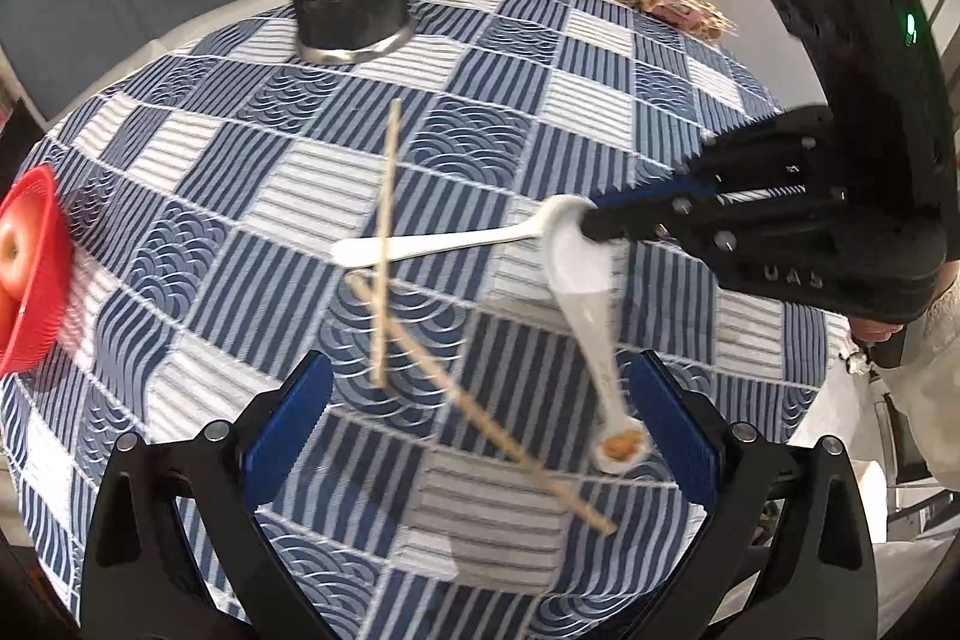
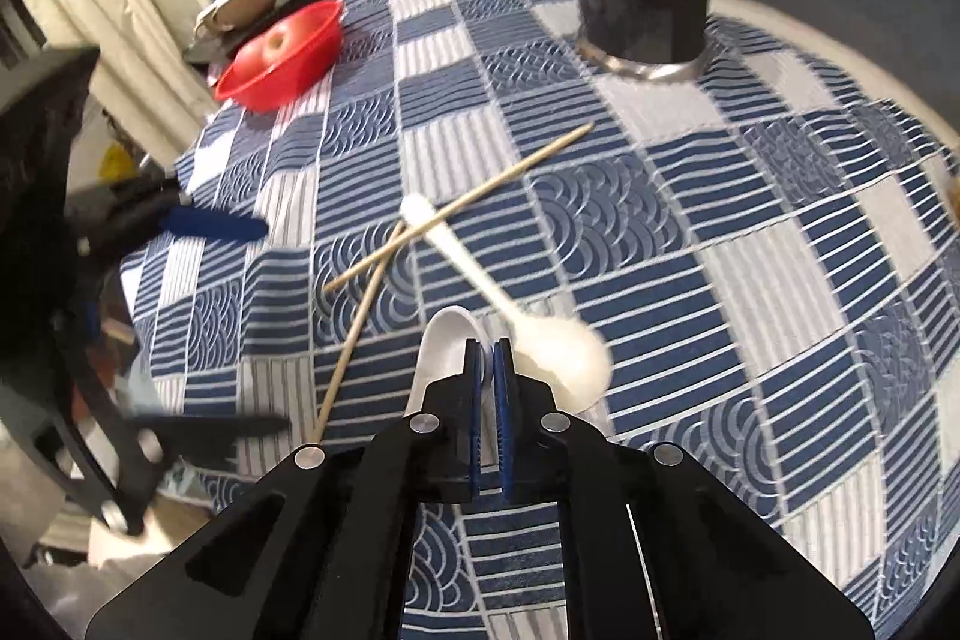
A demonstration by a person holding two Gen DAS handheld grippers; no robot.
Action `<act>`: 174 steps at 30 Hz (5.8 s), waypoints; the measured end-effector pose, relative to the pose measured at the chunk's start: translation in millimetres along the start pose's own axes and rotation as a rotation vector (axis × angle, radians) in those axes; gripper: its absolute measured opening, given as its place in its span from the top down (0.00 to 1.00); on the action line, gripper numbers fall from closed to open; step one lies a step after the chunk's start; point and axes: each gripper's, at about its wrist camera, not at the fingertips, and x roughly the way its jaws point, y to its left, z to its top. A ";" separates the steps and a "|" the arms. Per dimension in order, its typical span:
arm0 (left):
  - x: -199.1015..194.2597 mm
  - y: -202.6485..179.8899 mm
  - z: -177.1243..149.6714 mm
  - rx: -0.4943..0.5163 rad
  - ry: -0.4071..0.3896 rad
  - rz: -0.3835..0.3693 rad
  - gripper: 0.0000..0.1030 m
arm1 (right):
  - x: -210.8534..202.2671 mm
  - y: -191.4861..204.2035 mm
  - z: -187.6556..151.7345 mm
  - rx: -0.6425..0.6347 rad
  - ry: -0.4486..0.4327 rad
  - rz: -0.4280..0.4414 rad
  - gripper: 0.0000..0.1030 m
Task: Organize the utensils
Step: 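Close the right tool on the white ceramic spoon while the left tool grips its handle, then lift the ceramic spoon with both tools and carry it over the holder, then open both tools to drop the ceramic spoon into the holder, then move both tools back toward the remaining chopsticks and spoon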
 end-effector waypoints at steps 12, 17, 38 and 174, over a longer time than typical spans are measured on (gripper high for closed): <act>28.2 -27.2 17.0 -0.013 0.029 -0.095 0.89 | -38.9 -8.3 2.8 0.101 -0.139 0.042 0.95; 19.2 -23.6 24.3 -0.066 0.006 -0.147 0.88 | -56.6 -3.7 8.4 0.074 -0.172 0.016 0.95; -51.6 -50.5 79.9 0.054 -0.123 -0.090 0.88 | -153.3 -2.0 32.6 0.004 -0.369 -0.038 0.96; -22.3 18.7 10.8 -0.003 -0.034 0.062 0.06 | -74.3 -40.1 -14.1 0.162 -0.162 -0.152 0.17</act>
